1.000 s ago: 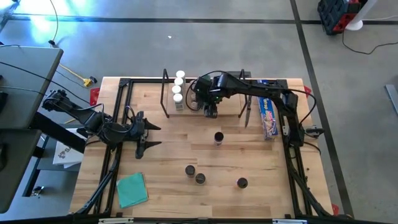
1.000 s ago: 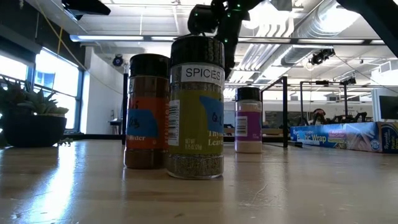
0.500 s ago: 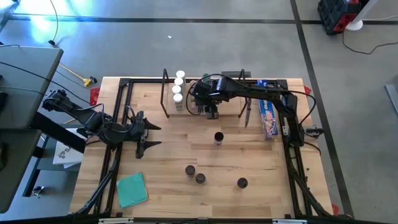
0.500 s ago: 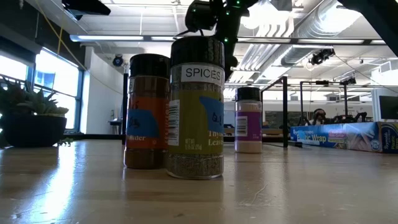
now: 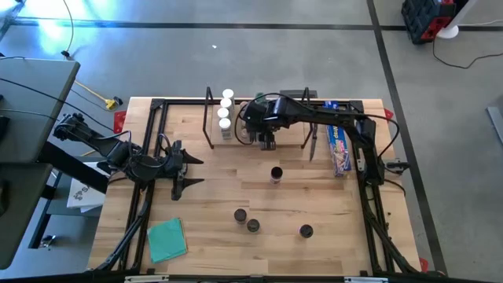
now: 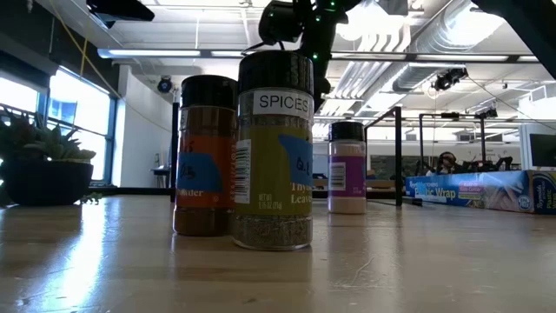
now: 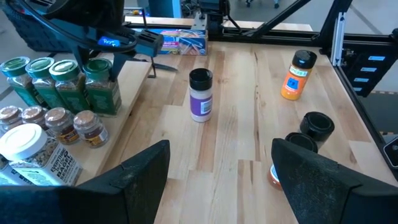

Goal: Shelf spices
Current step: Put the green seasoning bottle on the shelf aligned with the other green seasoning bottles, then put the black seasoning bottle on the shelf

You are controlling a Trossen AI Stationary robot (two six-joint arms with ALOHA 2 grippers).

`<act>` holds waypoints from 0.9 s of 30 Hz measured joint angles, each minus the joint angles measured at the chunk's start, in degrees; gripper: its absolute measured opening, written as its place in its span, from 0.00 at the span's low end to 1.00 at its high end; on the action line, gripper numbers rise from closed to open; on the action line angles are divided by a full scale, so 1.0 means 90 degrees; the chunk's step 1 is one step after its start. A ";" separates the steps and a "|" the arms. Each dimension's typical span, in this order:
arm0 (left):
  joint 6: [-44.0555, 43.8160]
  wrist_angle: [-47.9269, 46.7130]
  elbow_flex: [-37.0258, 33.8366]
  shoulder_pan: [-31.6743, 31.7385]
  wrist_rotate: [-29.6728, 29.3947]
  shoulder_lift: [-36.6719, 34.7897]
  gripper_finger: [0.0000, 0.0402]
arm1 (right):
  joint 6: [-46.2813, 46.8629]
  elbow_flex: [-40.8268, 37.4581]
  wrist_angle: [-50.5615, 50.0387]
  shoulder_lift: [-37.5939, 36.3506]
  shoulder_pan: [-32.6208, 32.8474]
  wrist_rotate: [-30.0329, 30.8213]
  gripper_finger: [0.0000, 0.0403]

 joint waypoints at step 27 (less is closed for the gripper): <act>-0.0058 0.0000 0.0000 -0.0002 0.0006 0.0270 0.69 | 0.0316 0.1602 -0.1128 -0.0024 0.0263 0.0417 0.60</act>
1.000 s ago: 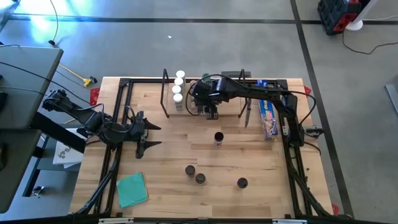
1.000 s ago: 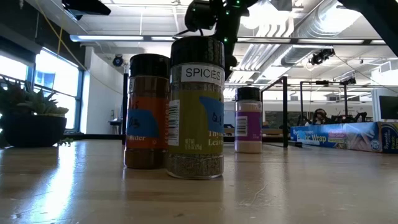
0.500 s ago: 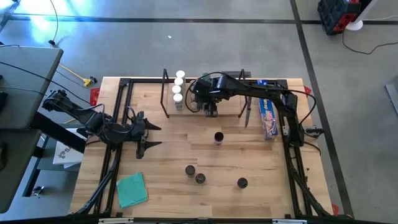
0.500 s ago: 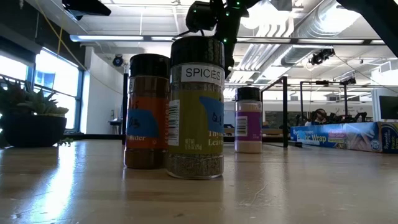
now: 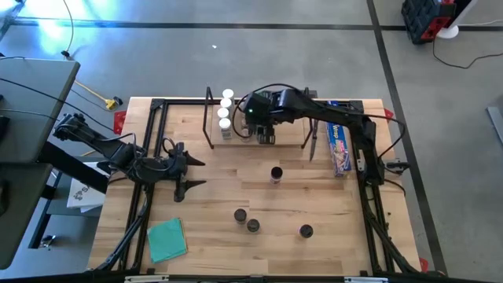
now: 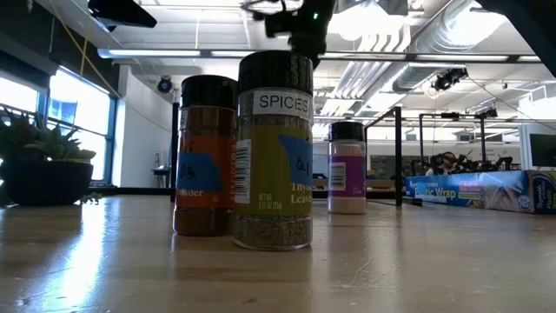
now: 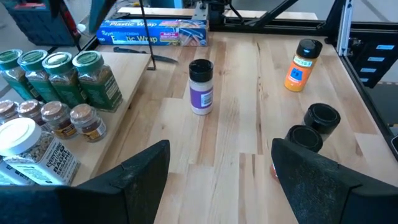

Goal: Shelf spices
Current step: Put the black seasoning bottle on the shelf

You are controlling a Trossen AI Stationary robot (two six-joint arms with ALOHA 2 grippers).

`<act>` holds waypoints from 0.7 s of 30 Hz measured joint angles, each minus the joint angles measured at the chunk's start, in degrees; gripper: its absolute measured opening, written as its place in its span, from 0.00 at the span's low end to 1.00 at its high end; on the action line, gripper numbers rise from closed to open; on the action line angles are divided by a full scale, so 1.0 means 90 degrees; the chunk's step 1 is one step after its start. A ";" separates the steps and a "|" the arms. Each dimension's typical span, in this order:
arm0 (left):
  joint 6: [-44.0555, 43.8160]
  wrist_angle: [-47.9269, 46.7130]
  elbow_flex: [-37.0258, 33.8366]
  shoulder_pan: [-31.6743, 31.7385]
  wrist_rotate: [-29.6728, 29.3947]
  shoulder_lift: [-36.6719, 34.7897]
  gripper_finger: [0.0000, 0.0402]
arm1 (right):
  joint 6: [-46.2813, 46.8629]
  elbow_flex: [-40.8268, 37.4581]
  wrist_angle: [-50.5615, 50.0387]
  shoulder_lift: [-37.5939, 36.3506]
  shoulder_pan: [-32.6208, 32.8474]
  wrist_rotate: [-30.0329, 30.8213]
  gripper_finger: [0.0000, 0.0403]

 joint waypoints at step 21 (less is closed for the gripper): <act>-0.0744 -0.0153 0.0002 -0.1555 -0.1931 0.0057 0.69 | 0.4611 -0.1292 -0.1132 -0.1337 0.4050 0.1364 0.60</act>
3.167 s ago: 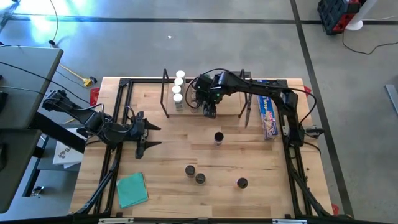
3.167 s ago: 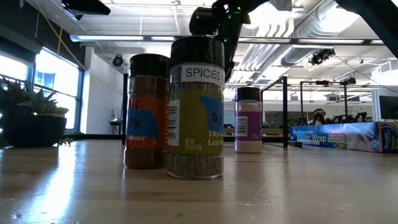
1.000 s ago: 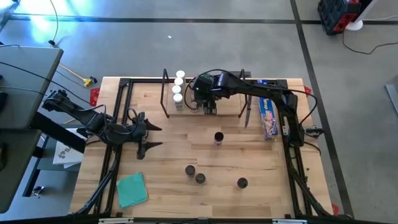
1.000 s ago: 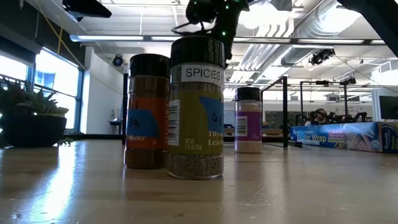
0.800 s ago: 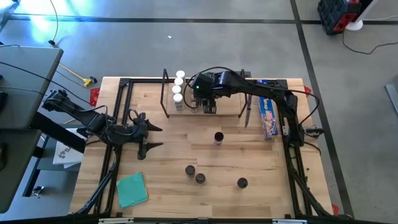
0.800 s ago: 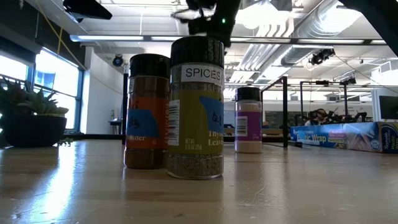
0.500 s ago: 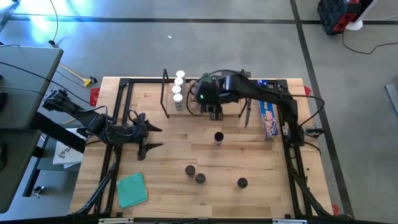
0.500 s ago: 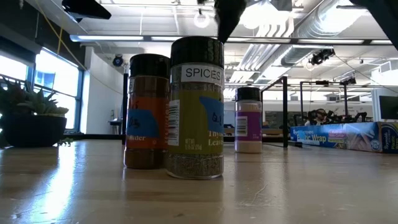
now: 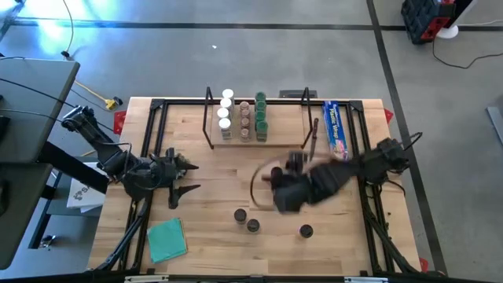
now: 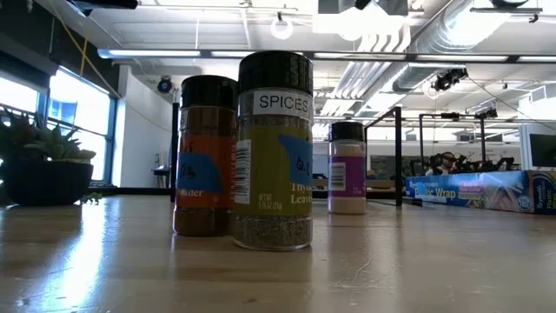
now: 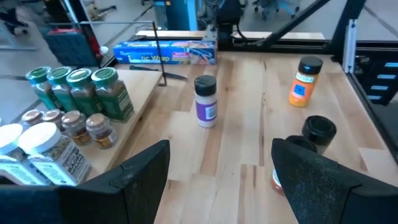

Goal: Shelf spices
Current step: Put the black seasoning bottle on the shelf

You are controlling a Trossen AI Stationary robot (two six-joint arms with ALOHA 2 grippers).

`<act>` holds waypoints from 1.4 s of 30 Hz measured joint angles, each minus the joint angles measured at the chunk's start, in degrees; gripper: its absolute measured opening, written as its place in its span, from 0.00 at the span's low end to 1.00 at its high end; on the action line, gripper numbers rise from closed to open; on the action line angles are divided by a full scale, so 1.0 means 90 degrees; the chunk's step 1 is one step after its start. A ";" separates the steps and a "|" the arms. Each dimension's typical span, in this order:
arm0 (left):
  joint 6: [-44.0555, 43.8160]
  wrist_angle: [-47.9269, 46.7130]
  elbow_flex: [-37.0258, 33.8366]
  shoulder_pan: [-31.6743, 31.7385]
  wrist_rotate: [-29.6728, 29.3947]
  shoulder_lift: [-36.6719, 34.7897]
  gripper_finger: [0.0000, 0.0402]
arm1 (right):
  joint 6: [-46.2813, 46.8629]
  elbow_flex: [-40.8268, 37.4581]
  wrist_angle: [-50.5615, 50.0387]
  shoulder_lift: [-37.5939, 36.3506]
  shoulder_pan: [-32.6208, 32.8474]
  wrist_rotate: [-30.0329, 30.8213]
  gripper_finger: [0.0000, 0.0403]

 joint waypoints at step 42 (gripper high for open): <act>-0.0959 -0.0132 0.0000 -0.0570 -0.0857 0.0660 0.69 | -0.1207 -0.4273 0.4591 -0.0879 -0.1802 -0.1214 0.58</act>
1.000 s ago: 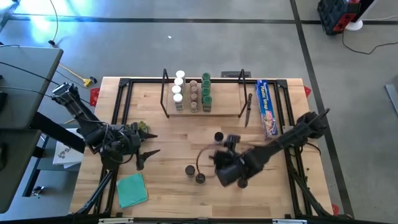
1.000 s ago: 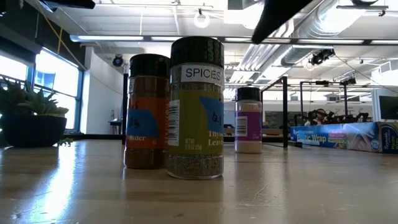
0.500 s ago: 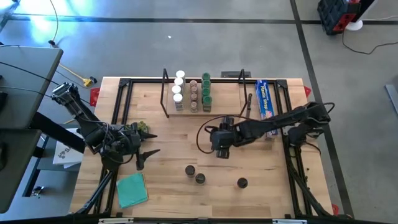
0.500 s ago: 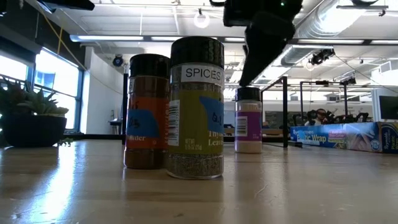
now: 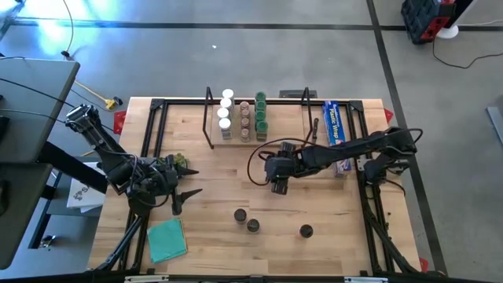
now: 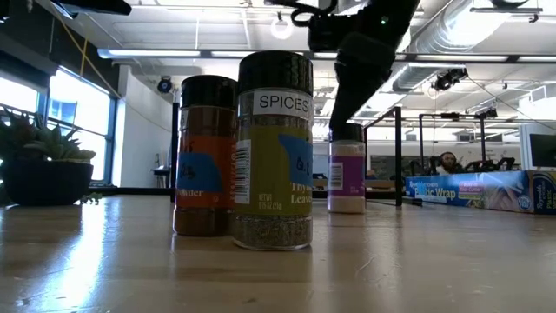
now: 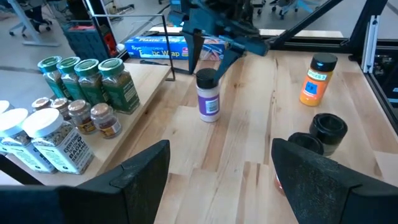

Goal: Shelf spices
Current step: Put the black seasoning bottle on the shelf

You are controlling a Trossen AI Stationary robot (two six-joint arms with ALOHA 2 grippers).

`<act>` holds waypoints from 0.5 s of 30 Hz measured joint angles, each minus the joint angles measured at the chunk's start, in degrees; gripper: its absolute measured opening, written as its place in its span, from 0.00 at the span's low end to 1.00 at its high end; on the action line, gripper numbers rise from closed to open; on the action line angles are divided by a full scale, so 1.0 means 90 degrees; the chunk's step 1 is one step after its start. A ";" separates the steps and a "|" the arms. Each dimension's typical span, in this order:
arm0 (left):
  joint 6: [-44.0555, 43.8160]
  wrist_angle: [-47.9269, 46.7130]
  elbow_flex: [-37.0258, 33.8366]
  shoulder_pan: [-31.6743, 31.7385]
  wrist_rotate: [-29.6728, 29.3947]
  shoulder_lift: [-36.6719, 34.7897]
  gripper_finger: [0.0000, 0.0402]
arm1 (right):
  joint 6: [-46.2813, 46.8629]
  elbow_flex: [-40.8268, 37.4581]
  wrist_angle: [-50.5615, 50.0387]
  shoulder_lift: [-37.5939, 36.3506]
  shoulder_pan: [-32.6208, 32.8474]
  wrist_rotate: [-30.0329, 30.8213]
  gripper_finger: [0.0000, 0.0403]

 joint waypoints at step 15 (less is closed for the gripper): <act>-0.0002 -0.0002 0.0000 0.0000 0.0013 0.0000 0.69 | 0.0001 0.0015 -0.0251 0.0254 -0.0042 -0.0308 0.53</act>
